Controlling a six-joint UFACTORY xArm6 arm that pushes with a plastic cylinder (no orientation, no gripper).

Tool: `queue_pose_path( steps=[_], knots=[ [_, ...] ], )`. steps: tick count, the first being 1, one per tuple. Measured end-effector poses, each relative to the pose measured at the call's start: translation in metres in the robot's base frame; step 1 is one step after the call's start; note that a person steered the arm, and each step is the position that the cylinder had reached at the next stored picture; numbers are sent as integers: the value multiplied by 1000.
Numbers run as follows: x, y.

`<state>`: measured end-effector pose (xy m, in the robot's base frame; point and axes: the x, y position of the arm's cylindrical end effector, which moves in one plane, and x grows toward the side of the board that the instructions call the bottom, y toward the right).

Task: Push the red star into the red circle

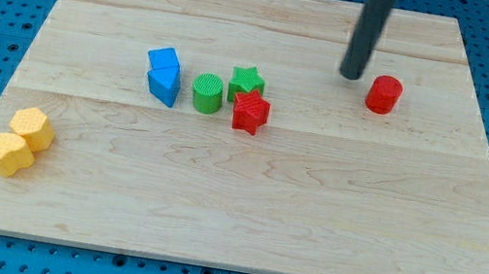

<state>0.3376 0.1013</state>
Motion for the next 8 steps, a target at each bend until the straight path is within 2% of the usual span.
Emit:
queue_pose_path(
  steps=[1,2,3,4,6,7,8],
  knots=[
    [1,-21],
    [59,20],
    [106,36],
    [150,-19],
    [138,-192],
    [103,-161],
    [97,-53]
  ],
)
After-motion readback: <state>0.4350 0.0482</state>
